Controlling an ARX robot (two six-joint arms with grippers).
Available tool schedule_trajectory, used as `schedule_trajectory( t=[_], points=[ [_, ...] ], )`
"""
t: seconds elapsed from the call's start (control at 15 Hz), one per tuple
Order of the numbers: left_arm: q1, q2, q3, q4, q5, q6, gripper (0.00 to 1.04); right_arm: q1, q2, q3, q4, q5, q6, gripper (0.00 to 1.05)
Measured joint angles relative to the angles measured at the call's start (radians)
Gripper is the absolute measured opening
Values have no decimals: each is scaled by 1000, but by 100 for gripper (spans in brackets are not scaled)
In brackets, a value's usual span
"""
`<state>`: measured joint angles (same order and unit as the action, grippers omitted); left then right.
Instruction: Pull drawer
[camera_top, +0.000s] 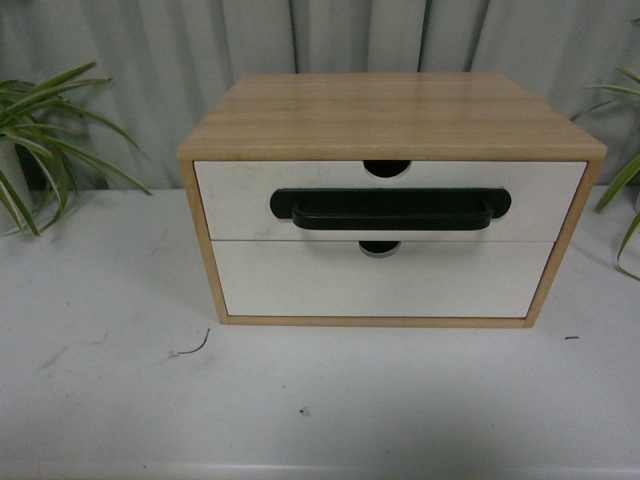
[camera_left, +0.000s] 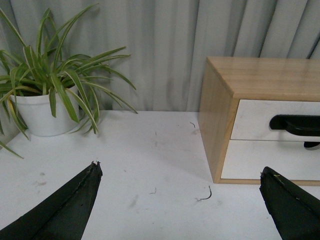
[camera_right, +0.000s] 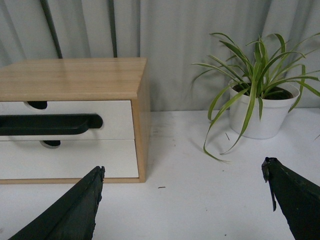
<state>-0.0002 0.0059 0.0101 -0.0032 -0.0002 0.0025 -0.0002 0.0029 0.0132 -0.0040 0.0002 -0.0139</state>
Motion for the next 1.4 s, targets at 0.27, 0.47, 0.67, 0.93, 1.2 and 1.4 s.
schedule_trajectory(
  t=[0.27,0.47,0.67,0.93,1.2,1.4],
  points=[
    [0,0,0,0,0,0,98,0,0,0,0,0,0,98],
    [0,0,0,0,0,0,98,0,0,0,0,0,0,98],
    [0,0,0,0,0,0,98,0,0,0,0,0,0,98],
    [0,0,0,0,0,0,98,0,0,0,0,0,0,98],
    [-128,165,111,-250,-302,-176,98,-1,94,26,-49,-12,107,98],
    [11,364,157,-51,-365,-376,98,11,497,114,340,-58,203,98]
  ],
)
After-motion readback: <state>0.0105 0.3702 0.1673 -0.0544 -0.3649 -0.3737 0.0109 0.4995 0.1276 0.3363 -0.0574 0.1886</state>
